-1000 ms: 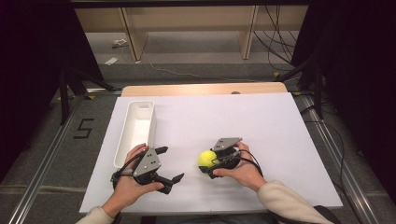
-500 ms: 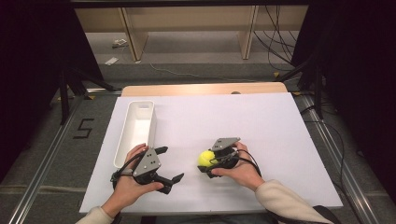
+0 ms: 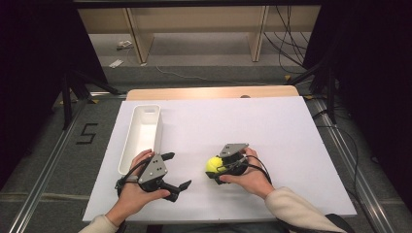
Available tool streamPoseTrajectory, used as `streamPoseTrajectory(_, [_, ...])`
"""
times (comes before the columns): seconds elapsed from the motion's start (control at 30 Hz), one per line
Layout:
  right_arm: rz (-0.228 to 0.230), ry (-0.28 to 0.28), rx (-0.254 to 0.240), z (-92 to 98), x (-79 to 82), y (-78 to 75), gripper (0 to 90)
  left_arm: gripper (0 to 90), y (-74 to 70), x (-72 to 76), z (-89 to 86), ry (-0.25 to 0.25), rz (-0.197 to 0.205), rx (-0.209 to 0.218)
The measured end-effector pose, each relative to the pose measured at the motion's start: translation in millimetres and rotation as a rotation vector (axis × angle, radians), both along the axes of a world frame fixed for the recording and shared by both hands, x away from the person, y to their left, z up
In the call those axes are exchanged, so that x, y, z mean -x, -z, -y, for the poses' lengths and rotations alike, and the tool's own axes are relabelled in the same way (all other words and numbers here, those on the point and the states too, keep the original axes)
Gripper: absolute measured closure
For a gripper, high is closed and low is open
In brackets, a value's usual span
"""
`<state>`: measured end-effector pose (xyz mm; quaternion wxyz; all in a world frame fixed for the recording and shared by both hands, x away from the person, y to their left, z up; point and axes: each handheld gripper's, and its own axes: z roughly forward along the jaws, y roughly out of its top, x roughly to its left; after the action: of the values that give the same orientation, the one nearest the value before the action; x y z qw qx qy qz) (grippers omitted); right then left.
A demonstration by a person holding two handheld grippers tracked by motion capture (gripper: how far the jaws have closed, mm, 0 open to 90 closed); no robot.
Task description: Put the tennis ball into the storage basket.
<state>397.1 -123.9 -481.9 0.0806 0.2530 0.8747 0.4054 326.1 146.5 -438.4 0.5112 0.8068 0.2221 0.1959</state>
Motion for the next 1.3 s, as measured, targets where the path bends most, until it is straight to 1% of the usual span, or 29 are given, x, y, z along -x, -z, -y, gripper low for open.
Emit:
streamPoseTrajectory(0.1, [0.004, -0.005, -0.013, -0.2, -0.3, -1.4, 25.7, 0.0, -0.1, 0.0, 0.0, 0.001, 0.000, 0.001])
streamPoseTrajectory(0.13, [0.008, -0.007, -0.022, 0.0, -0.1, -4.0, 25.7, 0.0, 0.0, 0.0, -0.1, 0.002, 0.000, 0.000])
streamPoseTrajectory(0.27, [0.017, -0.013, -0.032, 0.1, -0.6, -6.0, 25.9, 0.0, 0.0, -0.1, 0.0, 0.003, 0.000, 0.000])
streamPoseTrajectory(0.3, [0.026, -0.014, -0.032, 0.0, -0.5, -6.8, 25.9, 0.0, 0.0, 0.0, 0.1, 0.004, 0.000, 0.001])
streamPoseTrajectory(0.57, [0.042, -0.013, -0.031, -0.7, 0.3, -8.8, 25.9, 0.0, 0.0, 0.0, 0.0, 0.005, -0.001, 0.002])
streamPoseTrajectory(0.7, [0.042, -0.007, -0.030, -0.3, 0.8, -10.3, 25.9, 0.0, 0.0, 0.0, 0.1, 0.005, 0.000, 0.002])
streamPoseTrajectory(0.73, [0.049, -0.009, -0.032, 0.0, 0.4, -10.8, 25.9, 0.0, 0.0, 0.0, 0.1, 0.005, 0.000, 0.001])
streamPoseTrajectory(1.07, [0.047, 0.000, -0.040, 1.2, -0.1, -13.0, 25.9, 0.0, 0.0, 0.0, -0.1, 0.006, -0.001, 0.002])
streamPoseTrajectory(1.3, [0.054, 0.002, -0.046, 2.1, -1.1, -13.6, 25.9, 0.0, -0.1, 0.1, -0.2, 0.005, -0.001, 0.003])
